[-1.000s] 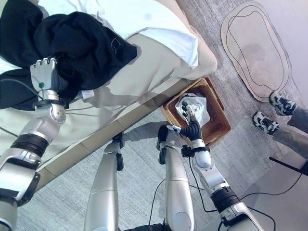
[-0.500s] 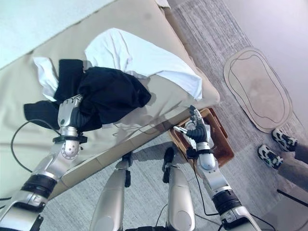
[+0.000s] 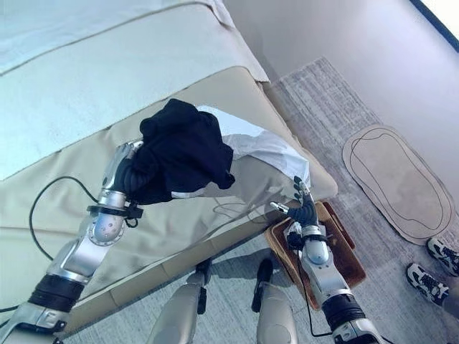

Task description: Pick up clothes into the bucket

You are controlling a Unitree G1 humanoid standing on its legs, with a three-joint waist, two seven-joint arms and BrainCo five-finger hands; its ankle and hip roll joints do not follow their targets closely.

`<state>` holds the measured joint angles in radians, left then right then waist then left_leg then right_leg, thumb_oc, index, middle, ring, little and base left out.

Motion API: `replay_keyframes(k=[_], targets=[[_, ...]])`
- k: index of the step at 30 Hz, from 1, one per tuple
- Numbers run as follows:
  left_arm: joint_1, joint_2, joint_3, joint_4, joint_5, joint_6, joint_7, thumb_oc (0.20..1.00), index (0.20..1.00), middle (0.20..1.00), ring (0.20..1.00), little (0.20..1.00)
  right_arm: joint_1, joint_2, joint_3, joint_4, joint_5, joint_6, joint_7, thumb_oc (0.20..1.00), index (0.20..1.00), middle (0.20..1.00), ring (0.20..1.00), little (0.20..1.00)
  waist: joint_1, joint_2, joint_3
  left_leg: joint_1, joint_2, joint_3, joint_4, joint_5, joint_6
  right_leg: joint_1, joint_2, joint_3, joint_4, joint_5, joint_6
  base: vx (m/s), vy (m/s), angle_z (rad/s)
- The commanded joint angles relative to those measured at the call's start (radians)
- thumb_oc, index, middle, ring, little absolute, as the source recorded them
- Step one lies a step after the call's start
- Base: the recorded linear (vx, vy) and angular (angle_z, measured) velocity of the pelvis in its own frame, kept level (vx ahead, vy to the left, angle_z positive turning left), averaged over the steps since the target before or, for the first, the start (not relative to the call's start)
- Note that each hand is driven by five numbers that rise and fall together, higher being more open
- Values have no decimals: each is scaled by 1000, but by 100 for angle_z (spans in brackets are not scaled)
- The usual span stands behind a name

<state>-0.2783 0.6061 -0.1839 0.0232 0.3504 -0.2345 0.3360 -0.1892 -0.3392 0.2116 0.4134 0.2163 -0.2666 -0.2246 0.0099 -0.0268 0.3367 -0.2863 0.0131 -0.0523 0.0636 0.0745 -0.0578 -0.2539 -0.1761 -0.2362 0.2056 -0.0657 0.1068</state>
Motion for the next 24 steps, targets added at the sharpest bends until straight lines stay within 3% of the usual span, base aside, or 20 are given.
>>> replay_keyframes(k=[1, 9, 14, 24], targets=[[-81, -20, 24, -152, -137, -105, -13, 200, 200, 200, 200, 200, -1, 1, 26, -5, -31, -10, 17, 1000, 1000, 1000, 1000, 1000, -7, -17, -86, 36, 14, 31, 16, -58, 9, 54, -65, -3, -144, 158, 65, 73, -2, -1], [-159, -74, 1, -139, -315, -101, -40, 200, 200, 200, 200, 200, 14, 3, 36, -8, -36, 10, 41, 1000, 1000, 1000, 1000, 1000, -18, -16, -127, 90, 14, 40, 4, -68, 15, 101, -62, -2, -159, 152, 65, 48, 0, 2], [-154, -101, 0, -94, -330, -90, -37, 200, 200, 200, 200, 200, 39, 4, 39, -12, -41, 18, 52, 1000, 1000, 1000, 1000, 1000, -27, -17, -140, 98, 16, 44, 4, -73, 15, 108, -61, 2, -165, 153, 66, 17, 3, -3], [-177, -62, 0, 274, -38, 7, 116, 200, 200, 200, 200, 200, 43, -3, 43, -36, -38, 6, 40, 1000, 1000, 1000, 1000, 1000, -59, -36, -119, 44, 21, 65, 37, -75, 19, 42, -53, 37, -150, 161, 64, -28, 11, -9]])
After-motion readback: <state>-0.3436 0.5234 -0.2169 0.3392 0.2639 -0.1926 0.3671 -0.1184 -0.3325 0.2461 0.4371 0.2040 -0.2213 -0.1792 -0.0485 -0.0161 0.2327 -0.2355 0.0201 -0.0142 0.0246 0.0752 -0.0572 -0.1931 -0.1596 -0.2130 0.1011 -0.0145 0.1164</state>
